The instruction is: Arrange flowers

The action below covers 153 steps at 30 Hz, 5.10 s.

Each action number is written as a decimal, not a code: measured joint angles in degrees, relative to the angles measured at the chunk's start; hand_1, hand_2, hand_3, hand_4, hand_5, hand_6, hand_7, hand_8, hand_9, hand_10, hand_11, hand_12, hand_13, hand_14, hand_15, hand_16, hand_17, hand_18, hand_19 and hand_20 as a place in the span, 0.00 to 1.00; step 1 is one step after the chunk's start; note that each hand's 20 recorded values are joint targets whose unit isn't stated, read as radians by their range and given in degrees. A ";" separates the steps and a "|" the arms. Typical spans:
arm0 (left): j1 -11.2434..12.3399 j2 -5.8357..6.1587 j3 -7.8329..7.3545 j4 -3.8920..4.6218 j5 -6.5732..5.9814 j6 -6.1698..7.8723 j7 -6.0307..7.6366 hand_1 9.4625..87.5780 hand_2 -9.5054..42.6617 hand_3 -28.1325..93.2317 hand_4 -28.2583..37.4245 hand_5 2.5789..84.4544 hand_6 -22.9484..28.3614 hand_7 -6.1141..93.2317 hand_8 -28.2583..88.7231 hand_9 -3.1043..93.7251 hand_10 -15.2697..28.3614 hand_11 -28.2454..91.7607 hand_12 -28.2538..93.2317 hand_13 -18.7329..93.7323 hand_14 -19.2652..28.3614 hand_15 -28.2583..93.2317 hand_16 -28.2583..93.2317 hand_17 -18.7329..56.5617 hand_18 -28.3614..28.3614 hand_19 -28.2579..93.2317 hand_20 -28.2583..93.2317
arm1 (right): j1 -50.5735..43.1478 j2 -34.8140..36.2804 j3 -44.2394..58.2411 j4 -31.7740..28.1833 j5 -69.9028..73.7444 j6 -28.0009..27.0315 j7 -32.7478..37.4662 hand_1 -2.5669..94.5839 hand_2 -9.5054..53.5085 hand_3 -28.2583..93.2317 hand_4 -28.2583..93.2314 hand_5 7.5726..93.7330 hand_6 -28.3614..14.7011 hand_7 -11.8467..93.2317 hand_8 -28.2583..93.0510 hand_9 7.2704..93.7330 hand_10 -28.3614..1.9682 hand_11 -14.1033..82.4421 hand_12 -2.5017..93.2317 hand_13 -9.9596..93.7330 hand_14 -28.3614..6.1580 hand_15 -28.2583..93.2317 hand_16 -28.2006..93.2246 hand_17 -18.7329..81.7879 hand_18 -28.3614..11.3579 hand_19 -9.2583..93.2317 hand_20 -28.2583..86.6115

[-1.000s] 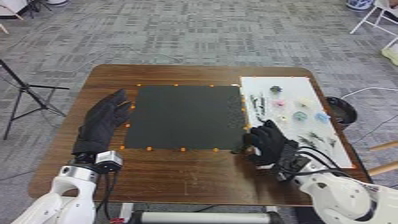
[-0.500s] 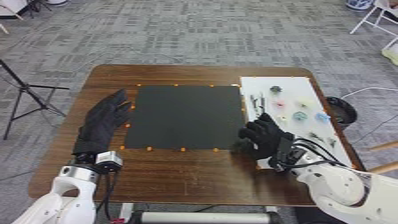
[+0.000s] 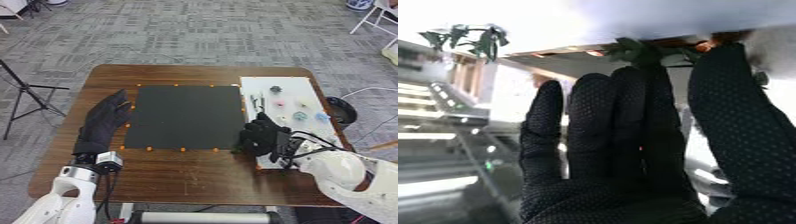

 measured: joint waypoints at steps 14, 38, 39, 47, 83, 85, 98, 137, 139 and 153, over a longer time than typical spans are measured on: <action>0.03 0.00 -0.05 0.01 0.00 -0.01 0.01 0.25 0.09 0.78 0.07 0.34 0.52 0.26 0.17 0.25 0.59 0.40 0.39 0.32 0.66 0.45 0.28 0.12 0.82 0.54 0.34 | -2.85 0.18 1.06 -0.90 0.42 2.19 0.72 0.53 0.00 0.86 0.00 0.67 0.77 0.67 0.31 0.65 0.72 0.65 0.69 0.63 0.62 0.89 0.57 0.38 0.31 0.77 0.68; -0.05 0.47 -0.05 -0.03 -0.11 0.06 0.15 0.24 0.10 0.78 0.06 0.35 0.52 0.27 0.17 0.26 0.60 0.40 0.39 0.32 0.68 0.46 0.28 0.11 0.83 0.54 0.34 | 11.36 -3.62 -12.68 5.41 4.86 16.09 -9.02 0.53 0.00 0.89 0.00 0.67 0.71 0.63 0.37 0.65 0.67 0.63 0.72 0.63 0.62 0.88 0.62 0.38 0.31 0.77 0.69; -0.15 0.58 0.06 -0.02 -0.12 0.06 0.15 0.24 0.10 0.78 0.06 0.35 0.52 0.27 0.17 0.26 0.60 0.40 0.39 0.32 0.68 0.45 0.28 0.11 0.83 0.54 0.34 | 13.25 -4.30 -14.23 5.71 5.12 17.74 -9.07 0.54 0.00 0.89 0.00 0.66 0.71 0.64 0.37 0.64 0.67 0.63 0.71 0.63 0.63 0.88 0.61 0.38 0.31 0.77 0.69; -2.24 2.34 1.75 0.35 -0.71 0.04 0.38 0.24 0.11 0.78 0.06 0.35 0.53 0.26 0.18 0.25 0.61 0.40 0.40 0.32 0.69 0.46 0.28 0.11 0.83 0.54 0.34 | 27.11 -13.34 -26.58 13.64 9.47 30.75 -13.56 0.86 0.11 0.46 0.00 0.60 0.73 0.65 0.39 0.58 0.72 0.61 0.73 0.58 0.69 0.87 0.62 0.36 0.46 0.71 0.71; -0.63 1.46 -2.59 -0.01 0.00 -1.69 0.86 0.20 0.05 0.79 0.01 0.35 0.50 0.27 0.16 0.27 0.59 0.40 0.40 0.33 0.68 0.46 0.29 0.11 0.85 0.55 0.33 | 1.32 -10.36 10.09 -10.60 13.19 -23.93 28.19 0.12 0.13 0.80 0.00 0.80 0.62 0.40 0.15 0.74 0.50 0.74 0.49 0.74 0.42 0.89 0.56 0.49 0.11 0.93 0.68; 1.38 0.62 -3.37 -0.18 0.24 -0.05 0.73 0.20 0.05 0.79 0.01 0.35 0.50 0.27 0.16 0.27 0.59 0.40 0.40 0.33 0.68 0.46 0.29 0.11 0.85 0.55 0.33 | 0.38 -11.35 9.86 -8.45 9.96 -26.45 31.05 0.12 0.13 0.80 0.00 0.80 0.62 0.40 0.15 0.74 0.50 0.74 0.49 0.74 0.41 0.89 0.56 0.50 0.10 0.93 0.67; 8.19 -0.98 -6.24 -0.35 -0.07 1.95 0.93 0.20 0.06 0.79 0.00 0.35 0.50 0.28 0.16 0.27 0.59 0.40 0.40 0.33 0.68 0.46 0.29 0.12 0.84 0.55 0.34 | 0.06 -28.73 9.69 -2.69 11.98 -33.25 36.73 0.10 0.16 0.79 0.00 0.85 0.64 0.40 0.16 0.80 0.51 0.74 0.49 0.78 0.42 0.90 0.57 0.52 0.08 0.96 0.66; 9.45 -0.86 -7.56 -1.21 -0.58 1.93 1.82 0.20 0.06 0.80 0.02 0.35 0.52 0.25 0.17 0.27 0.59 0.39 0.39 0.33 0.68 0.45 0.28 0.12 0.83 0.54 0.34 | 3.56 -34.33 4.25 1.34 9.89 -37.64 39.87 0.19 0.06 0.83 0.00 0.92 0.70 0.43 0.16 0.88 0.54 0.73 0.50 0.84 0.49 0.90 0.57 0.58 0.08 1.00 0.65; 9.00 -0.86 -7.24 -1.13 -0.58 1.92 1.79 0.21 0.06 0.80 0.02 0.35 0.52 0.25 0.17 0.27 0.59 0.39 0.39 0.32 0.68 0.45 0.28 0.12 0.83 0.54 0.34 | 3.68 -35.87 4.31 2.63 9.98 -37.68 40.09 0.20 0.05 0.85 0.00 0.94 0.70 0.42 0.16 0.90 0.56 0.73 0.50 0.85 0.51 0.90 0.57 0.58 0.08 1.00 0.65; 6.49 -0.72 -4.90 -0.18 -0.58 1.45 1.79 0.20 0.01 0.83 0.02 0.38 0.54 0.21 0.19 0.26 0.63 0.36 0.38 0.30 0.68 0.42 0.27 0.13 0.81 0.51 0.34 | 3.69 -45.59 3.91 8.15 12.31 -38.34 39.37 0.45 0.00 0.91 0.03 0.98 0.69 0.40 0.43 0.95 0.70 0.75 0.53 0.91 0.61 0.91 0.59 0.64 0.12 1.00 0.69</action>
